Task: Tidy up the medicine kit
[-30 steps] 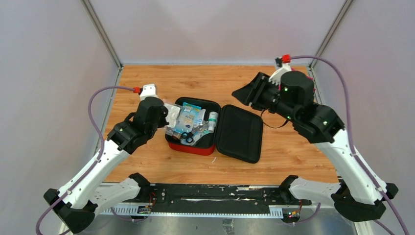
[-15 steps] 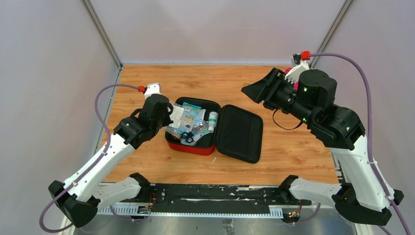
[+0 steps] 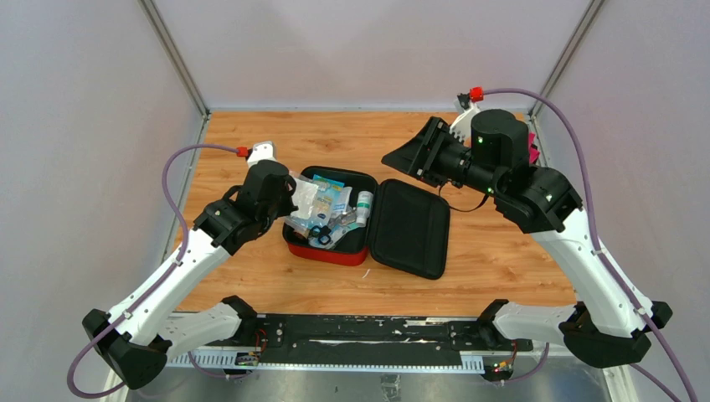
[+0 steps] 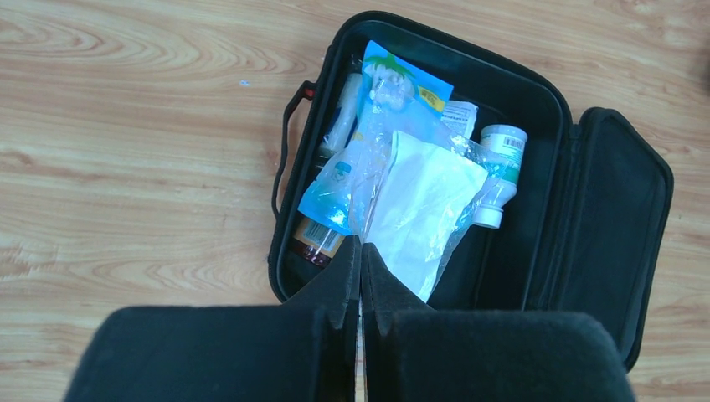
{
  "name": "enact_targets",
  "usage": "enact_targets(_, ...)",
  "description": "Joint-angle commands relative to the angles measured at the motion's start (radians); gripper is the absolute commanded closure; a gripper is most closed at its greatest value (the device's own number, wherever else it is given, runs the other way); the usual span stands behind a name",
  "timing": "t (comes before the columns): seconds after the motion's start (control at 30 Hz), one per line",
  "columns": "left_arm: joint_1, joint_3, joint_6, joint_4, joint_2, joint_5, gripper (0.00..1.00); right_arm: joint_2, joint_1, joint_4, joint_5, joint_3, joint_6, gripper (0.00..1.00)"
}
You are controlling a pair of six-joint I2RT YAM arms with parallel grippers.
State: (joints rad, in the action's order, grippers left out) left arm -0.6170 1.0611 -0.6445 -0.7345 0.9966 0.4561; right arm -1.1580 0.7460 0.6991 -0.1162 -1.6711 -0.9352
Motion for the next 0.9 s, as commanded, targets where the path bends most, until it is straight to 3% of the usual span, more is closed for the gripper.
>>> enact_targets(0.0, 0.007, 0.016, -0.021, 0.026, -0.007, -0.021, 1.00, 0.044, -0.023, -0.016, 0.040, 0.056, -0.025, 0.51)
enact_targets(0.1, 0.007, 0.010, -0.016, 0.071, 0.002, -0.076, 1.00, 0.064, -0.070, -0.004, 0.071, 0.130, 0.027, 0.52)
enact_targets(0.27, 0.006, 0.024, -0.046, 0.158, 0.027, -0.239, 1.00, 0.152, -0.156, -0.067, 0.033, 0.387, 0.115, 0.51)
enact_targets(0.37, 0.005, -0.008, -0.096, 0.249, 0.030, -0.341, 1.00, 0.199, -0.184, -0.213, -0.076, 0.547, 0.164, 0.47)
enact_targets(0.5, -0.010, -0.055, -0.180, 0.391, 0.054, -0.460, 1.00, 0.280, -0.186, -0.502, -0.172, 0.735, 0.100, 0.45)
enact_targets(0.67, -0.076, -0.048, -0.227, 0.495, 0.117, -0.517, 1.00, 0.290, -0.186, -0.652, -0.220, 0.812, 0.039, 0.39)
enact_targets(0.87, -0.117, -0.024, -0.248, 0.556, 0.179, -0.545, 1.00, 0.274, -0.186, -0.728, -0.242, 0.845, 0.004, 0.40)
